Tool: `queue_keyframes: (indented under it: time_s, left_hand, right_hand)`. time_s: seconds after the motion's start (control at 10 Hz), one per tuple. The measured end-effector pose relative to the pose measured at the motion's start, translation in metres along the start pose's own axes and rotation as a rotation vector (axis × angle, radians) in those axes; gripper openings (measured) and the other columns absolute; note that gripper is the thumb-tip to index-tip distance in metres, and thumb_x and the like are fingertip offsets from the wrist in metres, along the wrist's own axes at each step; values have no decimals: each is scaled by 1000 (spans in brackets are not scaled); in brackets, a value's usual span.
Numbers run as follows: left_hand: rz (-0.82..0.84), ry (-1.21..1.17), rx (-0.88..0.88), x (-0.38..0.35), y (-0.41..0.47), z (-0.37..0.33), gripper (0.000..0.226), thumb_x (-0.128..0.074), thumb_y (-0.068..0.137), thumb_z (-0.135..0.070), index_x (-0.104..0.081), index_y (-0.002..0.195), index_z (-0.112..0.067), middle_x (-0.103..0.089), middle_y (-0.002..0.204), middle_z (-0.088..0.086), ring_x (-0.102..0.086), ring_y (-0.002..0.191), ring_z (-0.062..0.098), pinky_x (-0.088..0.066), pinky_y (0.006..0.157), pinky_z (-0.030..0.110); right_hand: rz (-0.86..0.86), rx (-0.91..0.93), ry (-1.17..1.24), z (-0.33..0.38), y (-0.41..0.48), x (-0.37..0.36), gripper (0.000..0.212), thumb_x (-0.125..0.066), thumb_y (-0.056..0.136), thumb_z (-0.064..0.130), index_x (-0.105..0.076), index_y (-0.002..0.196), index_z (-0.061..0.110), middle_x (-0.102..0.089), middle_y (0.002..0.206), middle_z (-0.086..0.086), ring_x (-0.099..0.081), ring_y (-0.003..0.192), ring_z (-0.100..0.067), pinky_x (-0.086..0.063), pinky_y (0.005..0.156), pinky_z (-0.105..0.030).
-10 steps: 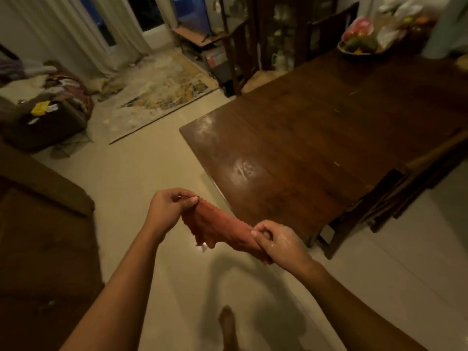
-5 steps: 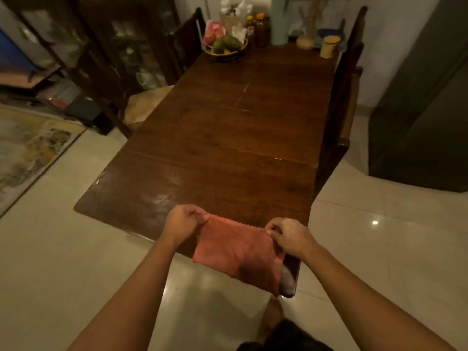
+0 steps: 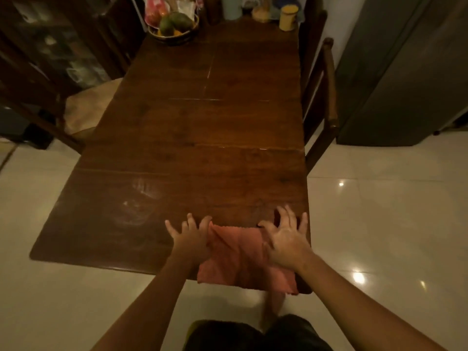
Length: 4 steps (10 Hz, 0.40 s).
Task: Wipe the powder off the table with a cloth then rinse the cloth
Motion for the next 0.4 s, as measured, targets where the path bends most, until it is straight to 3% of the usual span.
queue_keyframes:
  time_s: [0.1, 0.2, 0.4]
  left_hand:
    - [-43, 9, -52, -18, 0, 11, 71, -27, 95, -63, 1, 154, -37, 0, 162, 23, -6, 149, 35, 5, 106, 76]
    - [-53, 47, -102, -21, 0, 21, 71, -19, 96, -65, 9, 154, -36, 5, 163, 20, -4, 150, 36, 0, 108, 76]
    - [8, -70, -218, -7, 5, 33, 81, -20, 93, -71, 11, 155, -29, 9, 162, 21, 0, 150, 37, 6, 110, 73]
  right_hand:
    - [29, -81, -18, 16, -24, -28, 66, -46, 90, 54, -24, 149, 35, -18, 155, -14, -18, 145, -38, -8, 118, -64]
    - [15, -203, 16, 24, -39, -46, 64, -36, 95, 56, -14, 152, 35, -18, 156, -9, -23, 145, -35, -15, 118, -59]
    - [13, -509, 98, 47, -50, -52, 63, -29, 101, 56, -3, 157, 41, -1, 166, -8, 2, 152, -38, -1, 117, -68]
Point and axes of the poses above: each hand's wrist, its own y-axis towards the middle knuckle, its own x-axis out of the back of the hand, z = x × y, the point moved 1 cm from there along y, towards the middle knuckle
